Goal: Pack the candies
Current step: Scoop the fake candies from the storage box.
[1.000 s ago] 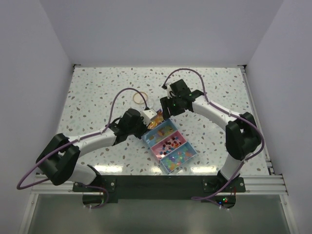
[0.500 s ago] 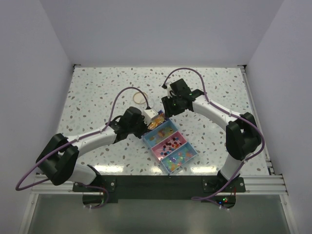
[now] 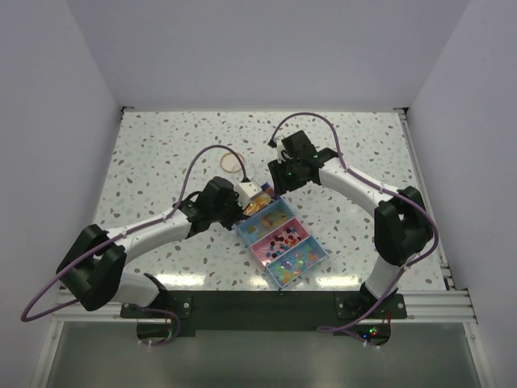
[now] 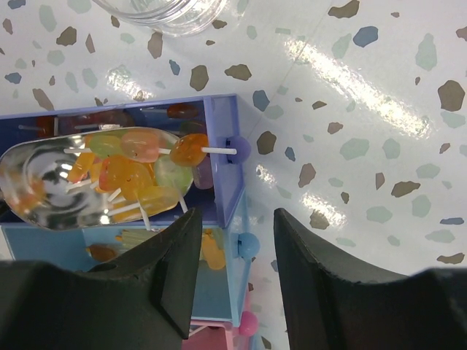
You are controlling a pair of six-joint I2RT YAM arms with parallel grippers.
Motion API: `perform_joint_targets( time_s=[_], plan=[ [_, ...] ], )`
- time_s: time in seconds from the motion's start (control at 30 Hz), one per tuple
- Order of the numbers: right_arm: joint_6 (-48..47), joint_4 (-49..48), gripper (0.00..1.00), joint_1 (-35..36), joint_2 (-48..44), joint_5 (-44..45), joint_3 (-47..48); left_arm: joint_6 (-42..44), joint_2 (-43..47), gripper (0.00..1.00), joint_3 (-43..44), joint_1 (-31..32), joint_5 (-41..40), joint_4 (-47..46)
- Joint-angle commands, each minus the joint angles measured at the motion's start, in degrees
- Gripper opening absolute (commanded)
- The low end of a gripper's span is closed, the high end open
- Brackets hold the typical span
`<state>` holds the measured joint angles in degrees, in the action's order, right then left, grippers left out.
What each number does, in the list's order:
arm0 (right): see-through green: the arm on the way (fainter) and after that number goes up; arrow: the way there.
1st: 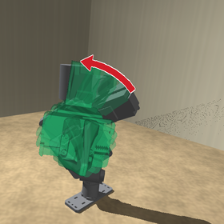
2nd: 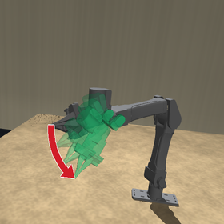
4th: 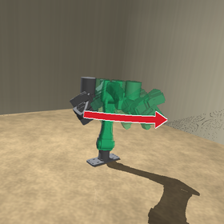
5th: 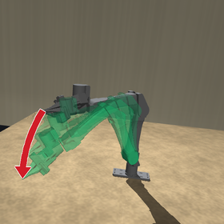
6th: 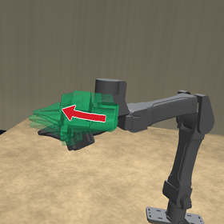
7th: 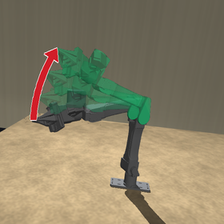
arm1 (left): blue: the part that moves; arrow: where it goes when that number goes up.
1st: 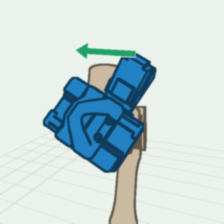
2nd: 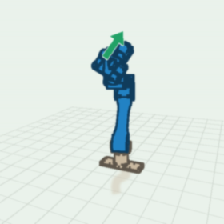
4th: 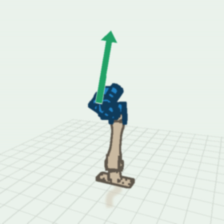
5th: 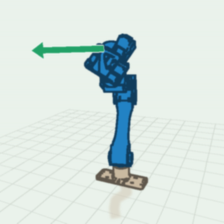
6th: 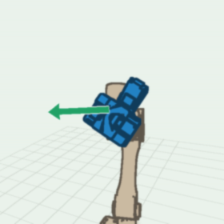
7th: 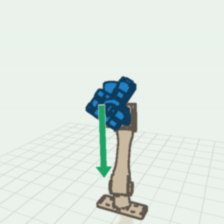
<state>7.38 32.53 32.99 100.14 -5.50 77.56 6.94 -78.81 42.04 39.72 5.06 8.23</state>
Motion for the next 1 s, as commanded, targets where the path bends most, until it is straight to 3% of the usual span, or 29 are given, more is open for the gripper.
perform_joint_targets(
  time_s=[0.0,0.97],
  plan=[
    [-1.22,-0.72,0.47,0.05,-1.17,0.31,1.37,1.67,2.6,0.0,0.85,0.7,0.83,0.91],
    [-2.02,-0.63,0.43,-0.12,-1.35,0.05,2.07,4.4,6.29,0.0,-1.7,0.7,-1.9,2.94]
  ],
)
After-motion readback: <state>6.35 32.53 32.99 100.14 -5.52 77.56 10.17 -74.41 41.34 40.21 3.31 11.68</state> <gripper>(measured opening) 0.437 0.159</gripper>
